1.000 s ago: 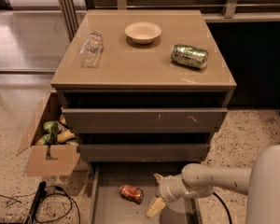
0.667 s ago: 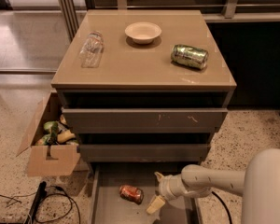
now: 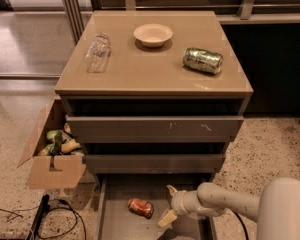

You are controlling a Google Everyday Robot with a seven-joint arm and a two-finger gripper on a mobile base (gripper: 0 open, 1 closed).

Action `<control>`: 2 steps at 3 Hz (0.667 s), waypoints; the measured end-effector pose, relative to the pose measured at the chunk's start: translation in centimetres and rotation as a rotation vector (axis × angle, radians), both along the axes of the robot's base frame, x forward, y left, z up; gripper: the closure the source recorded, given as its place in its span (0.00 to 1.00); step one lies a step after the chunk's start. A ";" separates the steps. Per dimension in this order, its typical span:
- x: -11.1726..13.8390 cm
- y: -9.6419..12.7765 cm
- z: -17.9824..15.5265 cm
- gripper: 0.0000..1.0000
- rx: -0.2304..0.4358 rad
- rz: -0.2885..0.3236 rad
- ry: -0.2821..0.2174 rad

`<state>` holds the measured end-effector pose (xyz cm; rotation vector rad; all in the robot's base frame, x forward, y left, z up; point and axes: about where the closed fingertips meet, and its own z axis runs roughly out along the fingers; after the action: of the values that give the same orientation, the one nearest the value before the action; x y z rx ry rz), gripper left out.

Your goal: Pick coke can from bottom drawer and place on counter

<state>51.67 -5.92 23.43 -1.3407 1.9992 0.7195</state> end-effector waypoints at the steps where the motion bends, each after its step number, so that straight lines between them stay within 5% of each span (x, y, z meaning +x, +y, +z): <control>1: 0.8 1.7 -3.6 0.00 0.057 -0.012 0.046; 2: 0.9 2.7 -4.3 0.00 0.058 -0.007 0.046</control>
Offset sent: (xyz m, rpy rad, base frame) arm 0.0055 0.0096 -0.0252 0.0578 0.0351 -0.0080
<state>52.60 -3.20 19.09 -1.2943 2.0018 0.8055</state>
